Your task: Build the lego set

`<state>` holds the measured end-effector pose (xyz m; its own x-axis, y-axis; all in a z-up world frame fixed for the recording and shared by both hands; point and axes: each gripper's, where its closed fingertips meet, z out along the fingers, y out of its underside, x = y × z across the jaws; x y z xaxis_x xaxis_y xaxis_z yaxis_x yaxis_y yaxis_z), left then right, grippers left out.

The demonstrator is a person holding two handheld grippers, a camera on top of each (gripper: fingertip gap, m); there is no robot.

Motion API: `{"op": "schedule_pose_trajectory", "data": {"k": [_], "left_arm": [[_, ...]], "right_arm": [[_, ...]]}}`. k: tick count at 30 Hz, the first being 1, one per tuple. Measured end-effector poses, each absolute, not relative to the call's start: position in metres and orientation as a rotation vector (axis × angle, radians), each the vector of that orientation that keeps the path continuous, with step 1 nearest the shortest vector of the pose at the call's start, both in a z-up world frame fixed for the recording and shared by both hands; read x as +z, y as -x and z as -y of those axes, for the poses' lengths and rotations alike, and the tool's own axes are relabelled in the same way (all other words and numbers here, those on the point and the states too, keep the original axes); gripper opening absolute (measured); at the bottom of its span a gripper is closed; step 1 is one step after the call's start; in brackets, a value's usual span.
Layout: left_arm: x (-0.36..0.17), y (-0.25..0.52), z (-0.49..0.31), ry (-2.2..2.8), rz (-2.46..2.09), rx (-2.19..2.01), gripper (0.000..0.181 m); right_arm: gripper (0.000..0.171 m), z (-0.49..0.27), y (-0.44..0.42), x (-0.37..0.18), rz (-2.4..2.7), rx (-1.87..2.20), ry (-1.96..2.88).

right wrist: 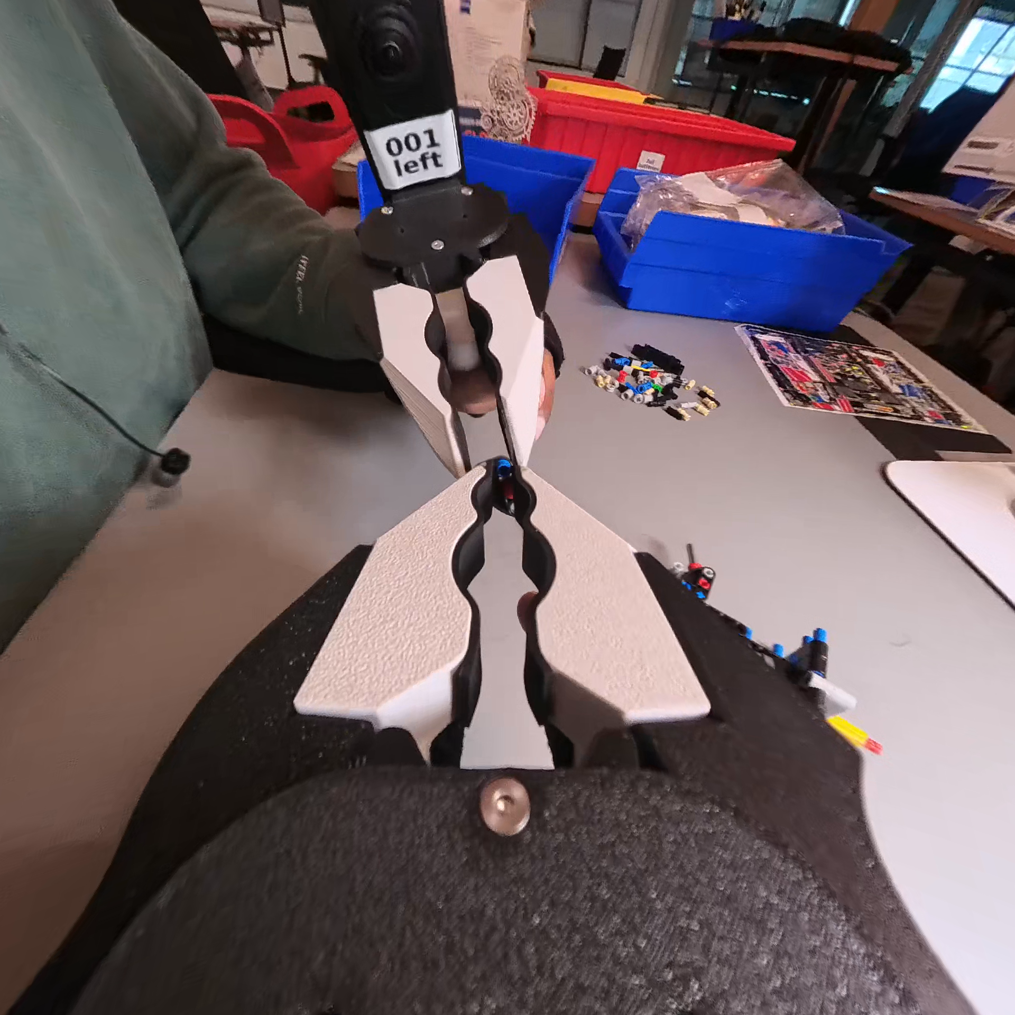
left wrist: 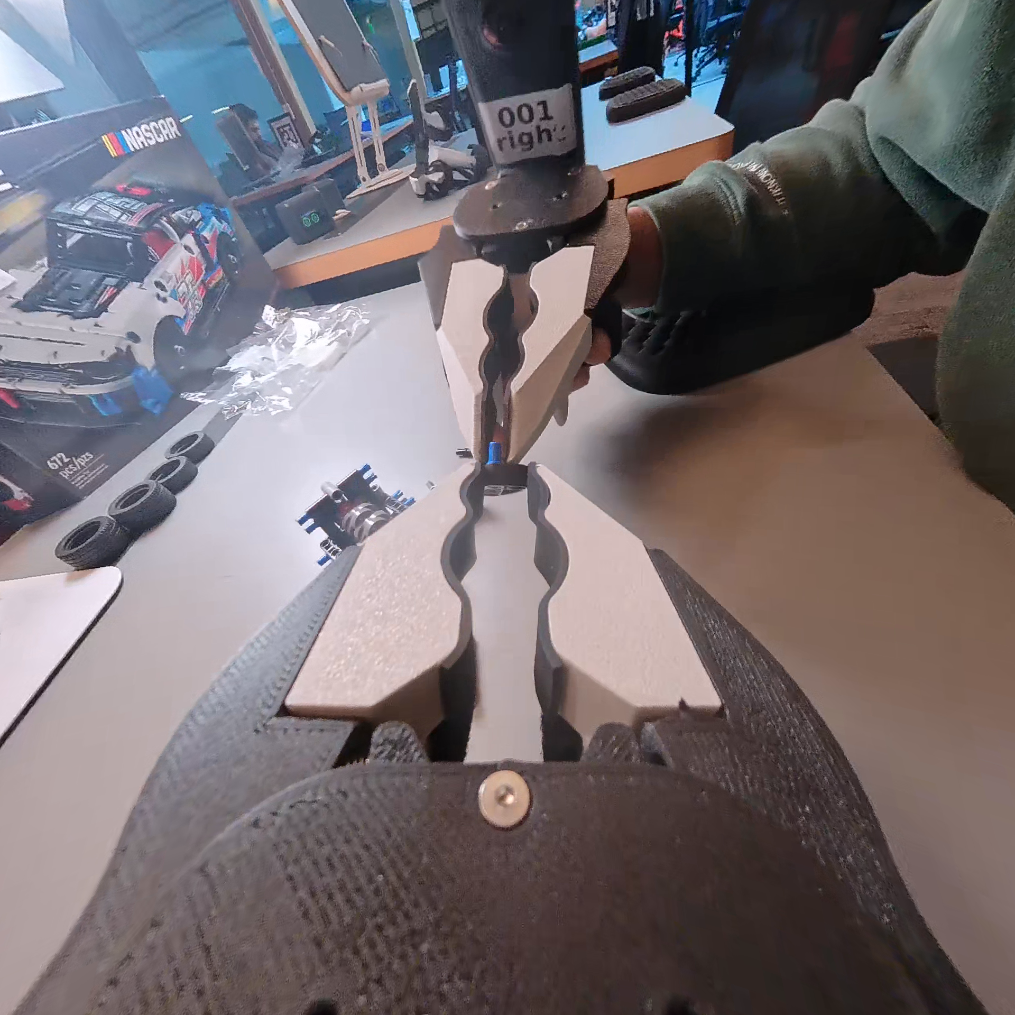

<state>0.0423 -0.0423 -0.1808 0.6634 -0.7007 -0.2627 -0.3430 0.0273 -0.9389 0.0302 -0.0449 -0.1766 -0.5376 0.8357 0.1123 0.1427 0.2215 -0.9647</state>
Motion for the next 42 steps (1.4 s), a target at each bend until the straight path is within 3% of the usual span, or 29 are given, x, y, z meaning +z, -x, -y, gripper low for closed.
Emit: {"op": "schedule_pose_trajectory", "data": {"k": [16,20,26,34,42], "left_arm": [[-0.173,-0.062,0.051,1.553,-0.857,-0.443,0.013],[-0.155,-0.065,0.054,1.480,-0.785,-0.509,0.012],[-0.133,-0.058,0.052,1.425,-0.621,-0.590,0.038],[-0.118,-0.069,0.052,1.403,-0.539,-0.648,0.012],[-0.128,-0.065,0.053,1.468,-0.575,-0.615,0.011]], "right_arm": [[0.002,0.051,-0.052,-0.173,1.799,1.558,0.924],[0.002,0.054,-0.056,-0.155,1.694,1.781,0.933],[0.001,0.049,-0.064,-0.116,1.422,2.133,0.900],[0.001,0.052,-0.059,-0.113,1.346,2.279,0.913],[0.001,0.053,-0.056,-0.127,1.438,2.225,0.963]]}}
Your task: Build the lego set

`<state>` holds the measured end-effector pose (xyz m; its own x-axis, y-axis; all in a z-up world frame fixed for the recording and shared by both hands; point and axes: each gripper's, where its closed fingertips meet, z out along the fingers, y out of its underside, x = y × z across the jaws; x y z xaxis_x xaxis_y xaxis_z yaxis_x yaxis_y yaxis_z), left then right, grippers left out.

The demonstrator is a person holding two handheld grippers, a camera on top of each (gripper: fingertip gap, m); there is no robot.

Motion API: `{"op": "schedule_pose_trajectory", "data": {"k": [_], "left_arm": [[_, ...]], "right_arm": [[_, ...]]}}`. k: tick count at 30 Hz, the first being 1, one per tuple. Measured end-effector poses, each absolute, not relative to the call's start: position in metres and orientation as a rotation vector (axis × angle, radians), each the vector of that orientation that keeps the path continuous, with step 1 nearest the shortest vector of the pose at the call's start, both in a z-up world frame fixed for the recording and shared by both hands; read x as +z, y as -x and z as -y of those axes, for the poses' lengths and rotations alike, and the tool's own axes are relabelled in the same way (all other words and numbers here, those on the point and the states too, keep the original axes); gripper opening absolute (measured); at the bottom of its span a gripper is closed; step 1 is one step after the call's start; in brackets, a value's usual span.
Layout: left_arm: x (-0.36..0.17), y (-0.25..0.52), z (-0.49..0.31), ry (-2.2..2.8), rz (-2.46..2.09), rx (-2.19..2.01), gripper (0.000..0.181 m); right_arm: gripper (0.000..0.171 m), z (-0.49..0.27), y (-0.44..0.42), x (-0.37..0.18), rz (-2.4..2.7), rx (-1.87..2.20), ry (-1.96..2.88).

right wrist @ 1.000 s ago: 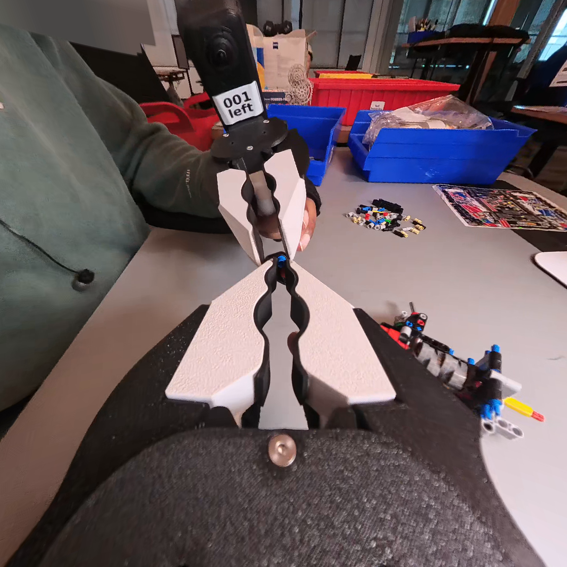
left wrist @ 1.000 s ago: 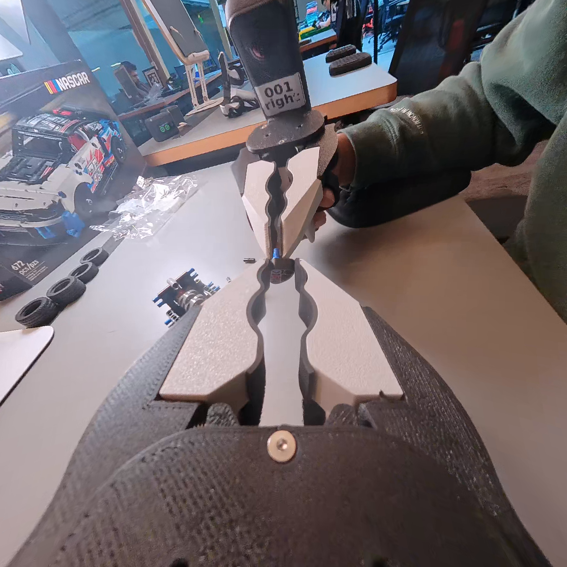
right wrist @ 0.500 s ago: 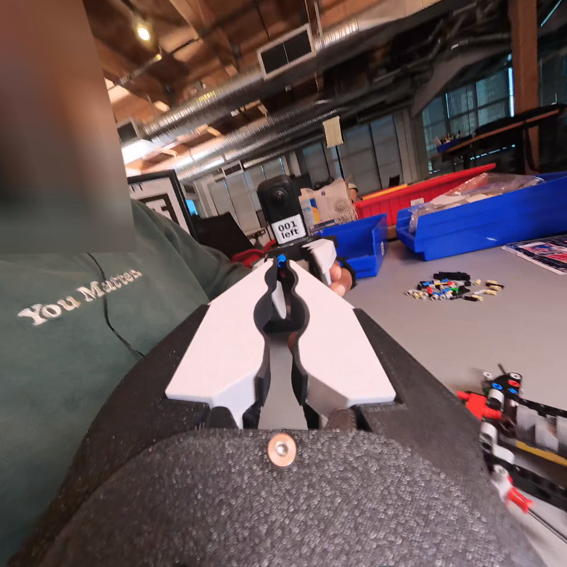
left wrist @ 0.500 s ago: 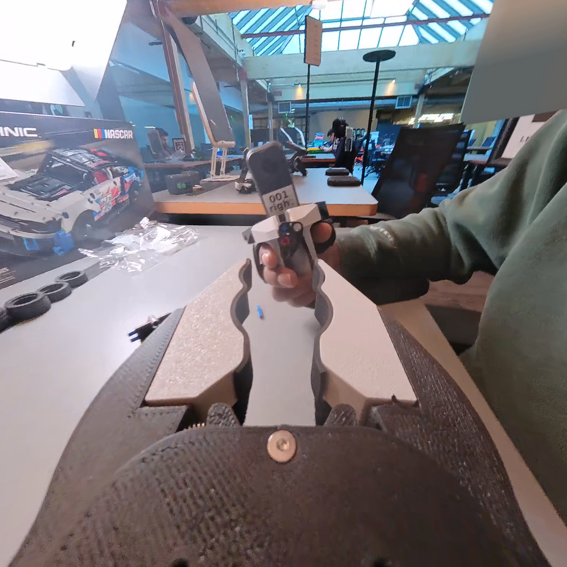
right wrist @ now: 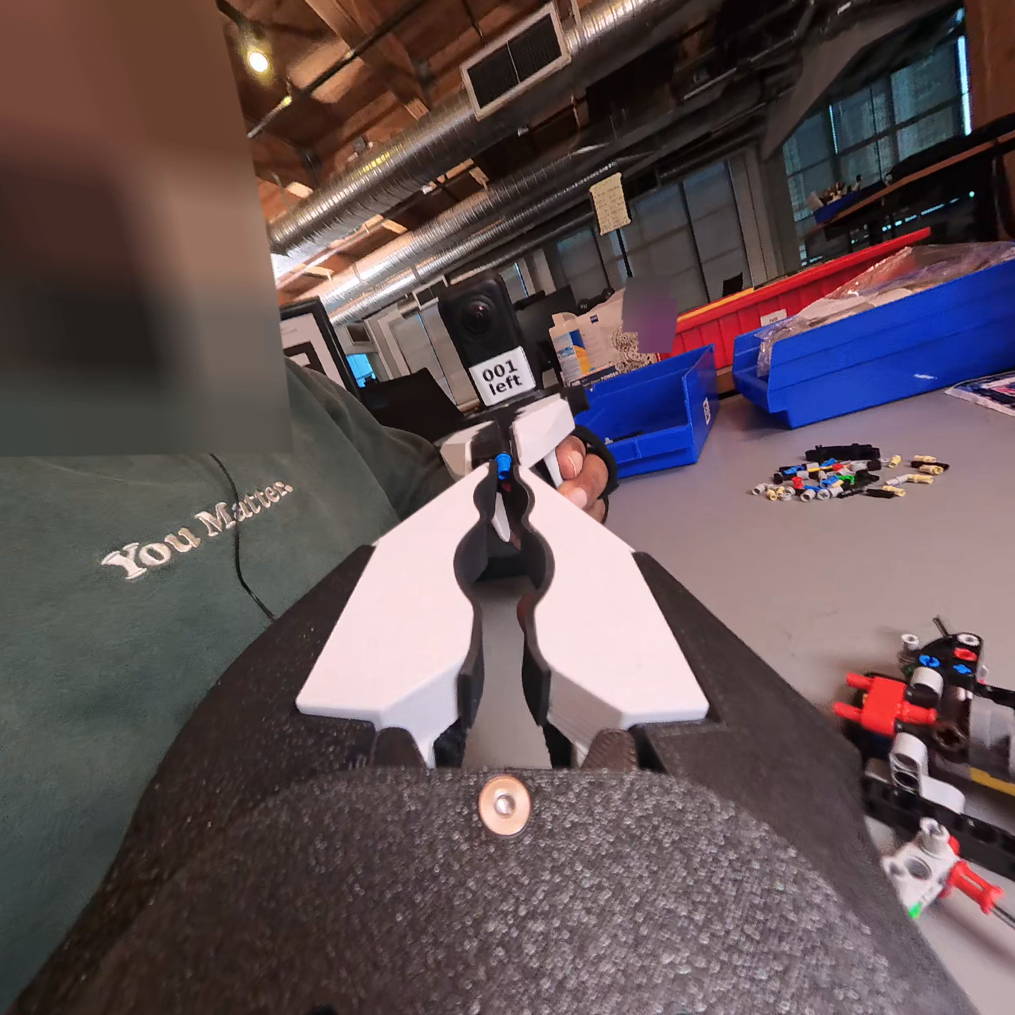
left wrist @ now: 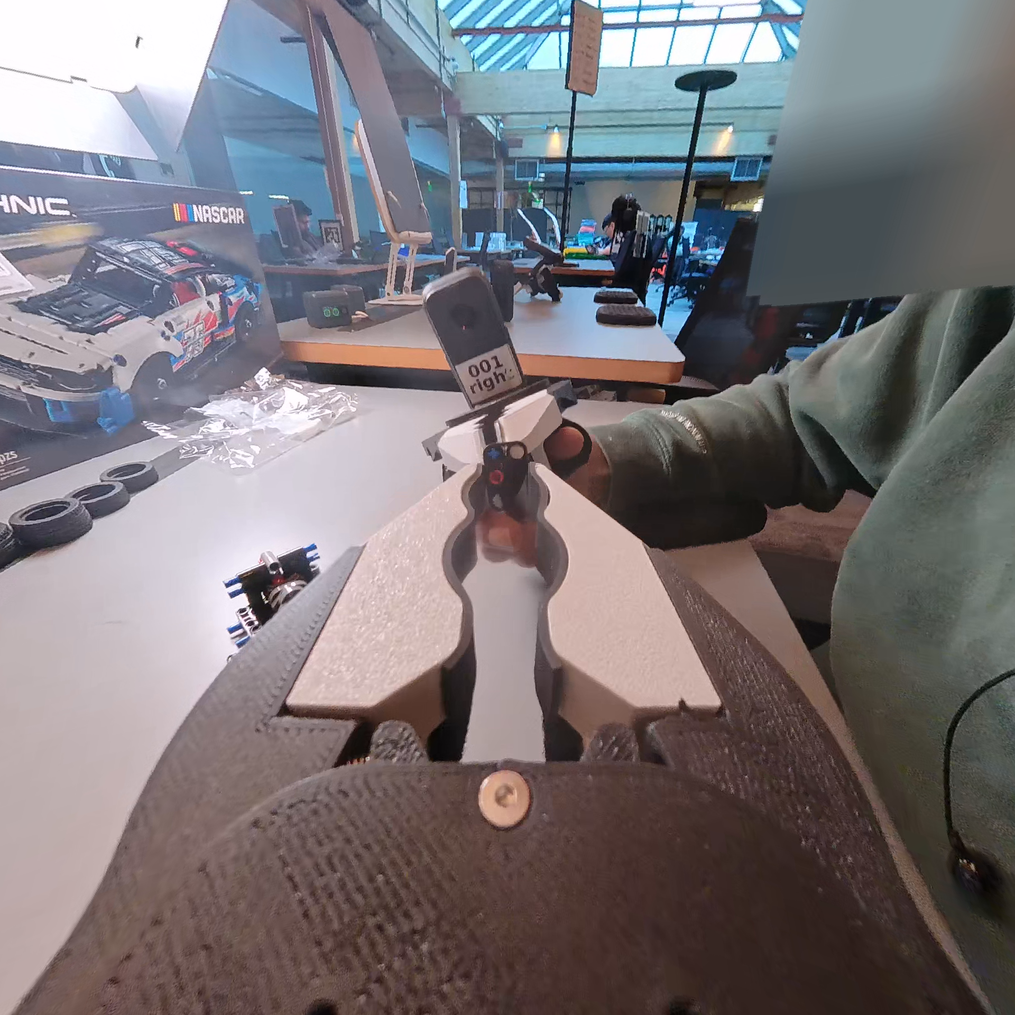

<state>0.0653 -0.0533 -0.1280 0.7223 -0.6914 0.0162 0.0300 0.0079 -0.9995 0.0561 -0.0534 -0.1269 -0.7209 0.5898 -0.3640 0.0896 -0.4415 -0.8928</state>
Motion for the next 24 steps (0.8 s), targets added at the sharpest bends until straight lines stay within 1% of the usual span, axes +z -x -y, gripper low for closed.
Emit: {"op": "schedule_pose_trajectory", "data": {"k": [15,18,20,22,24], "left_arm": [[-0.154,-0.062,0.053,1.569,-0.641,-0.660,0.011],[-0.165,-0.057,0.047,1.641,-0.651,-0.589,0.012],[-0.182,-0.056,0.043,1.726,-0.672,-0.543,0.012],[-0.201,-0.057,0.041,1.816,-0.696,-0.520,0.012],[-0.220,-0.061,0.042,1.906,-0.728,-0.515,0.012]], "right_arm": [[0.001,0.051,-0.054,-0.164,1.720,1.902,1.079],[0.013,0.023,-0.063,-0.162,1.762,1.712,1.099],[0.015,-0.010,-0.075,-0.166,1.796,1.499,1.177],[0.017,-0.044,-0.092,-0.189,1.882,1.211,1.278],[0.018,-0.061,-0.114,-0.223,2.036,0.991,1.399]]}}
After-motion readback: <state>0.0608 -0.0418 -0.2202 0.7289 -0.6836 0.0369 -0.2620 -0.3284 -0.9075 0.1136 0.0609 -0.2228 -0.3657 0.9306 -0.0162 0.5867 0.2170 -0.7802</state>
